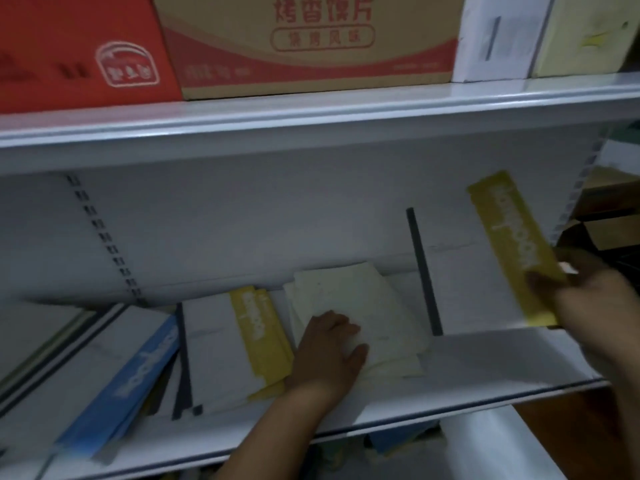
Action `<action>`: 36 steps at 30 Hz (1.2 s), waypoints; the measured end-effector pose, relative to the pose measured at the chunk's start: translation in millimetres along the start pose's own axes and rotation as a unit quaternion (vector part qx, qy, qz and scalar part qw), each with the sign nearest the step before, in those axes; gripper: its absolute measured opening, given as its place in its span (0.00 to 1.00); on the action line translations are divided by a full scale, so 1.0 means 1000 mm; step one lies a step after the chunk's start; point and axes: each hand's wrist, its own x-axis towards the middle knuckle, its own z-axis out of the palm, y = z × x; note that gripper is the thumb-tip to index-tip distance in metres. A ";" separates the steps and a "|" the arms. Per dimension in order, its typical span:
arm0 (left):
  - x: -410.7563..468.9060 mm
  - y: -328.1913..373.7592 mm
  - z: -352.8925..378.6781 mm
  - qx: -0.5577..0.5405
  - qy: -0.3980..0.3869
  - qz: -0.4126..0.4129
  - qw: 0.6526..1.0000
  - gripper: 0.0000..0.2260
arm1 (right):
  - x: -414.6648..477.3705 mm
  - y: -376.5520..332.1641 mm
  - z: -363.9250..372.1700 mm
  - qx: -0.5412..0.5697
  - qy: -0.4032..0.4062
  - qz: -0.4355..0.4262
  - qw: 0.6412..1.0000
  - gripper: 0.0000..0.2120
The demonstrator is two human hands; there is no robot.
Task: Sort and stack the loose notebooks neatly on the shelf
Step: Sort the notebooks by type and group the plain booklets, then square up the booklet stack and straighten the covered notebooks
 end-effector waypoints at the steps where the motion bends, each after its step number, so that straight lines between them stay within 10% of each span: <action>1: -0.002 0.000 -0.002 -0.025 0.002 -0.018 1.000 0.23 | -0.008 -0.013 0.004 0.064 -0.011 0.001 0.998 0.09; 9: -0.034 -0.044 -0.088 -0.379 0.286 -0.207 0.856 0.06 | -0.071 -0.047 0.168 0.067 -0.208 0.019 0.976 0.06; 14: -0.054 -0.081 -0.101 -0.067 0.148 -0.153 0.975 0.15 | -0.093 -0.062 0.232 -0.047 -0.300 -0.058 0.951 0.07; 17: -0.056 -0.091 -0.100 0.098 -0.017 -0.176 0.979 0.18 | -0.097 -0.064 0.225 -0.227 -0.288 -0.132 0.921 0.11; 24: -0.046 -0.096 -0.099 0.100 0.026 -0.200 0.974 0.15 | -0.039 -0.007 0.150 -0.202 -0.131 0.019 0.970 0.19; 28: -0.024 -0.056 -0.084 -0.053 0.026 -0.163 0.985 0.14 | -0.031 0.019 0.139 -0.230 -0.185 0.096 0.951 0.24; 36: 0.066 -0.016 -0.034 0.055 -0.048 -0.261 0.963 0.25 | 0.002 0.028 0.125 -0.149 -0.277 0.046 0.948 0.09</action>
